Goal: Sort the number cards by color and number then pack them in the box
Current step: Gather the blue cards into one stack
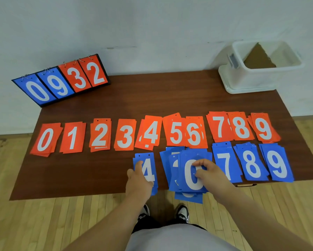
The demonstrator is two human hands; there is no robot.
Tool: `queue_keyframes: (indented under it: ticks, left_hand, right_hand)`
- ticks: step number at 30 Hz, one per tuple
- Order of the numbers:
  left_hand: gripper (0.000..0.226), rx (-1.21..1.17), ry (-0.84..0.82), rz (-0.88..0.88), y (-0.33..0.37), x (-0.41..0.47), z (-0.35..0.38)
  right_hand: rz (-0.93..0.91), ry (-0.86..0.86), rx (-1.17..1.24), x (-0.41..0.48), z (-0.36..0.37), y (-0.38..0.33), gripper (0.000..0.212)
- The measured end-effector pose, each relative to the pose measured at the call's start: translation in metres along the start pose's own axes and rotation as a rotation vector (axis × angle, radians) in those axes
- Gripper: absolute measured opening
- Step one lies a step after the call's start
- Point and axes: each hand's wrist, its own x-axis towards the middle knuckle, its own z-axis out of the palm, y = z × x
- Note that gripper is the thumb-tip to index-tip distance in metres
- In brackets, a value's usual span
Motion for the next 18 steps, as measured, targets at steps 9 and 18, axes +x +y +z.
queue_keyframes:
  ticks: [9, 18]
  left_hand:
    - [0.051, -0.555, -0.287, -0.017, 0.003, -0.003, -0.056]
    - [0.052, -0.685, -0.399, 0.149, 0.013, -0.009, -0.117]
  right_hand:
    - [0.021, 0.001, 0.229, -0.015, 0.035, -0.029, 0.028]
    - [0.039, -0.139, 0.581, -0.034, 0.073, -0.069, 0.027]
